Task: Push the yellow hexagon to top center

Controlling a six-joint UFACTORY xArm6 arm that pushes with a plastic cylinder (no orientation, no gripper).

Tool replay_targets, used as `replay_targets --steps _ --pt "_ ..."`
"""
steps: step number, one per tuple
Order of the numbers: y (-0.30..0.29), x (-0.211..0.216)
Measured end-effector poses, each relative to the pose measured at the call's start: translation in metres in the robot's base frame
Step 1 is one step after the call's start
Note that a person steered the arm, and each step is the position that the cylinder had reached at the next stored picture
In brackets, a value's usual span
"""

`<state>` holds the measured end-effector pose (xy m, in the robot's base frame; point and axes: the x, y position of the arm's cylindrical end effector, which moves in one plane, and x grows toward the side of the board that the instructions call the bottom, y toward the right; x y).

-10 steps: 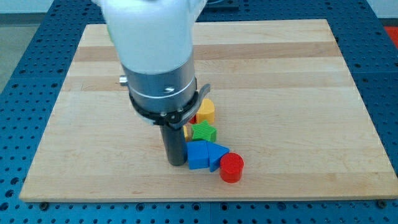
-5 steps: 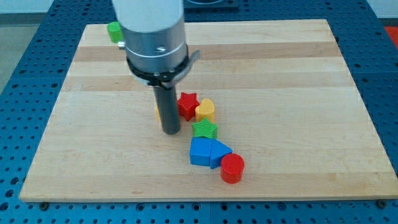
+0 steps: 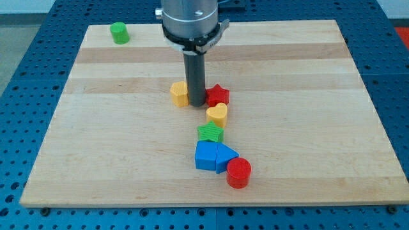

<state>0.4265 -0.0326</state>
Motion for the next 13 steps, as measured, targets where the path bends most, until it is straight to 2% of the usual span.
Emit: replay_targets --steps 2,3,6,10,13 --pt "-0.042 0.043" --pt "-0.06 0.034" --pt "-0.018 -0.02" --pt "-0.018 -0.099" --pt "0.041 -0.111"
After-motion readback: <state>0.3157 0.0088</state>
